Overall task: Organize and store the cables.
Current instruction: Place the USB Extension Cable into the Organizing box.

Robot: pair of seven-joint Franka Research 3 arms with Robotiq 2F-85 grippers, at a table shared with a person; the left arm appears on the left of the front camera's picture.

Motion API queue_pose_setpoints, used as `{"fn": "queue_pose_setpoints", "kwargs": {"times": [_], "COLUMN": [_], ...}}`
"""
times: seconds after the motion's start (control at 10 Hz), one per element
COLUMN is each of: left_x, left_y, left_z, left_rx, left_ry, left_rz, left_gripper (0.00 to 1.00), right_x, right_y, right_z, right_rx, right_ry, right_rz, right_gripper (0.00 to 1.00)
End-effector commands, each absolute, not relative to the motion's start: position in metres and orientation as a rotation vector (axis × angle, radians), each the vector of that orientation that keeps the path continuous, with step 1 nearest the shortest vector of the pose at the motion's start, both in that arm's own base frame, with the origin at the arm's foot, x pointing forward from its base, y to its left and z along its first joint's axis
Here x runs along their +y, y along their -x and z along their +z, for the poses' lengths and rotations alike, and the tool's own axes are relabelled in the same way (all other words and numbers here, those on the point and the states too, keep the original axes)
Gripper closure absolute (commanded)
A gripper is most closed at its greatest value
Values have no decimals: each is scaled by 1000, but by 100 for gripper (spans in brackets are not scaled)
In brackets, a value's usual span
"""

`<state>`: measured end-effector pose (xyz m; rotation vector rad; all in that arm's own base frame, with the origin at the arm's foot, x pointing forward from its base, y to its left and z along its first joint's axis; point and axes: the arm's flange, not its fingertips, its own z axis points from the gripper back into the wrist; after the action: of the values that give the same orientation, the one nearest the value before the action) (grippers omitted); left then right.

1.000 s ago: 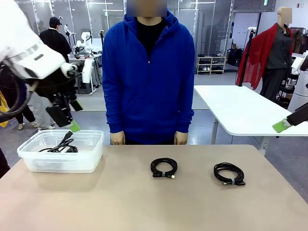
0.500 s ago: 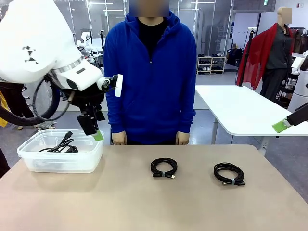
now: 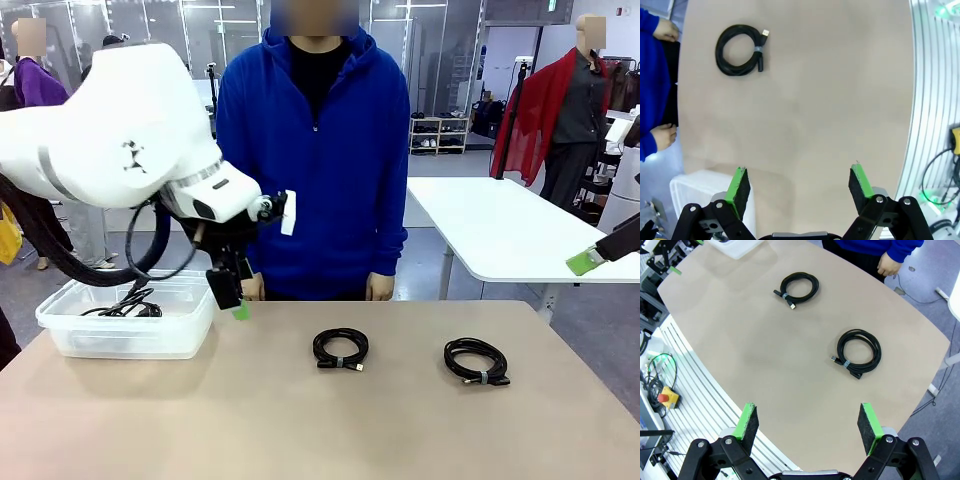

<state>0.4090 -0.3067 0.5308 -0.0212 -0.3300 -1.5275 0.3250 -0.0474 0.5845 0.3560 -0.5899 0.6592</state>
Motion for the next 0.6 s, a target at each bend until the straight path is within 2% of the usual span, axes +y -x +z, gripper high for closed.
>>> {"fn": "queue_pose_setpoints", "kwargs": {"times": [0.0, 0.5], "left_x": [-321, -337], "left_y": [-413, -422], "left_z": [507, 461], "left_rx": [-335, -283], "left_ry": [-10, -56], "left_rz": [-1508, -1553], "left_gripper": [0, 0], "right_x": [-48, -48], "right_y": [-325, -325], "right_z": [587, 587], "right_rx": [-585, -585], "right_ry": [-362, -362], "right_rz": [647, 647], "right_gripper": [0, 0]}}
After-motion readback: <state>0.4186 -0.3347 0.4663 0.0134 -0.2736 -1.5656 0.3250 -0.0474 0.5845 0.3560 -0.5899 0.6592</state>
